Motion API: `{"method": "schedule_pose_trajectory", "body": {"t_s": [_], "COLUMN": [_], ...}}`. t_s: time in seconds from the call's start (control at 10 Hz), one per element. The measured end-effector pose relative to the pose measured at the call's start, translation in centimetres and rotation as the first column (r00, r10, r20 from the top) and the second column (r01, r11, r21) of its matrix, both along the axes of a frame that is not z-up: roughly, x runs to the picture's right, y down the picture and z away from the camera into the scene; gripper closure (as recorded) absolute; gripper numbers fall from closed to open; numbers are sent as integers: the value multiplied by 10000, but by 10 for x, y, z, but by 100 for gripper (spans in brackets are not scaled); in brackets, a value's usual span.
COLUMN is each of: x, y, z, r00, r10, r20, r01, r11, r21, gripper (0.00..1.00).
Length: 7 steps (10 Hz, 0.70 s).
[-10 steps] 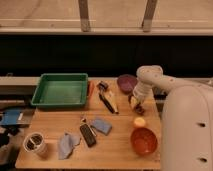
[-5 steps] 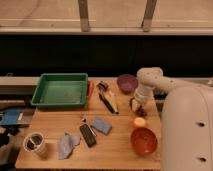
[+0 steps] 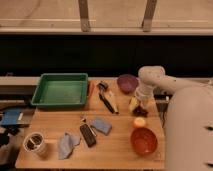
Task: Place grapes in table surface
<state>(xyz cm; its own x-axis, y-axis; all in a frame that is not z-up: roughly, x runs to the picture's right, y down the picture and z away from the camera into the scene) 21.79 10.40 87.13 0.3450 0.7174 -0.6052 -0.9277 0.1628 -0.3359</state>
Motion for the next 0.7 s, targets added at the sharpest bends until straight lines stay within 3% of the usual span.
{"method": "schedule_pose_trajectory", "body": {"t_s": [0.2,0.4,0.5,0.7], "x": [-1,-2,0,-4], "y": [-26,-58,-64,-66], "z": [-23,-55,-64,-65], "r00": [9999,9997,9997,9997], "r10": [106,201,212,192], "r20": [34,113,91,142], "r01": [-109,-221,-229,-222], "r11": [9945,9743,9668,9655], "r21": [1042,2244,2544,2595], "gripper": [36,36,36,36]}}
